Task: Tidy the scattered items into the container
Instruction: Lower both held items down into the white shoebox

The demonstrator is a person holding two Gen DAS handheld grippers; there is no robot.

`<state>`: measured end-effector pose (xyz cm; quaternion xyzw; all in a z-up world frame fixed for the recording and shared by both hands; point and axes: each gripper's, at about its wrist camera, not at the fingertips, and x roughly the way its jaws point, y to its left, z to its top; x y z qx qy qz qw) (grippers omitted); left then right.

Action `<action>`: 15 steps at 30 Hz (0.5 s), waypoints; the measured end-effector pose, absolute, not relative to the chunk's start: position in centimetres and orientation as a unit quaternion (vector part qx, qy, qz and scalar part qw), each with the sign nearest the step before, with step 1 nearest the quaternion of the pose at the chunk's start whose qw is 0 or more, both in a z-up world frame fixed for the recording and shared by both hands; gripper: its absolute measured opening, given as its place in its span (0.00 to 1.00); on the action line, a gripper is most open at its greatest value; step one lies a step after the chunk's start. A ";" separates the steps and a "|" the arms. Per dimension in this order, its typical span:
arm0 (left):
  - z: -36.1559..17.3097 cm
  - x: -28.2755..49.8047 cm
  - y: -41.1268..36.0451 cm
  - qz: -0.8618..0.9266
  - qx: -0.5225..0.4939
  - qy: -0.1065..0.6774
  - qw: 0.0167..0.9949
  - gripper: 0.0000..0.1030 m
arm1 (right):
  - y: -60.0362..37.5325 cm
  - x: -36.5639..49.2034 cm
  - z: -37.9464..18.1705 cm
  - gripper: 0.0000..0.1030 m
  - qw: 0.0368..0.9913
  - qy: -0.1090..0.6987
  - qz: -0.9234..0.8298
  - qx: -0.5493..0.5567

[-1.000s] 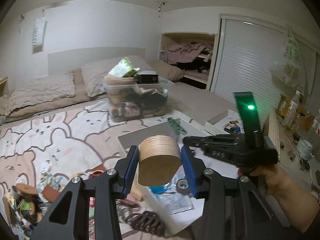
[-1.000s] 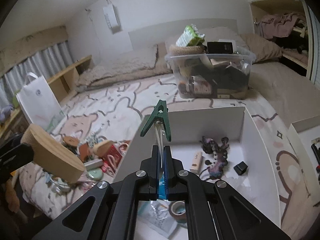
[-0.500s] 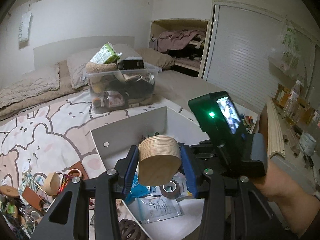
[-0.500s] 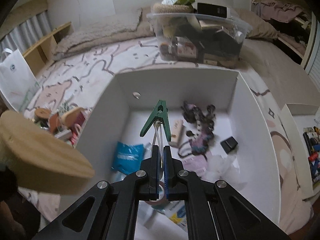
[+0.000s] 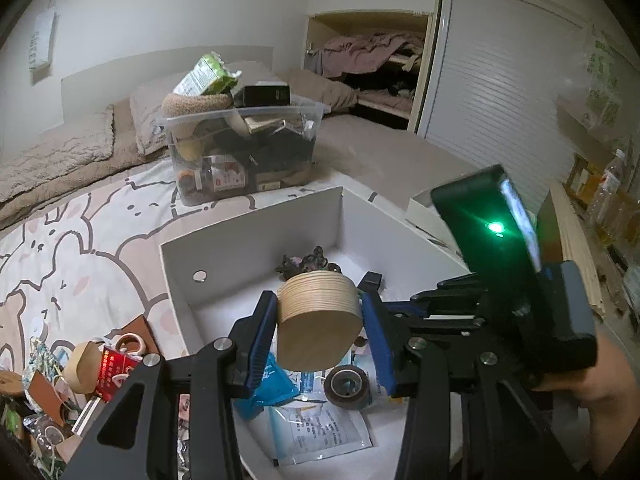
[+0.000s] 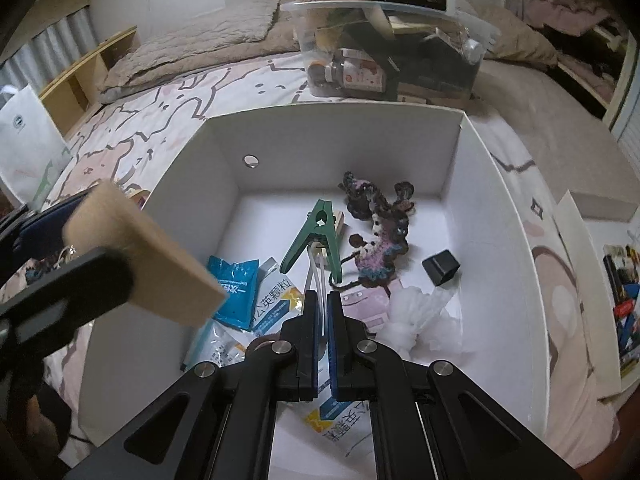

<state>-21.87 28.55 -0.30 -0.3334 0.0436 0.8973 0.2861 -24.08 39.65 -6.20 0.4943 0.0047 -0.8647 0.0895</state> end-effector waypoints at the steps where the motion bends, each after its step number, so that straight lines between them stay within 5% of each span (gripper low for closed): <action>1: -0.4 -22.1 28.8 0.898 -0.334 0.050 0.282 0.42 | 39.5 -24.1 -6.2 0.03 0.090 0.011 -0.864 0.495; 15: -1.6 -24.4 30.0 0.895 -0.356 0.070 0.261 0.42 | 40.7 -24.7 -6.6 0.03 0.086 -0.009 -0.864 0.496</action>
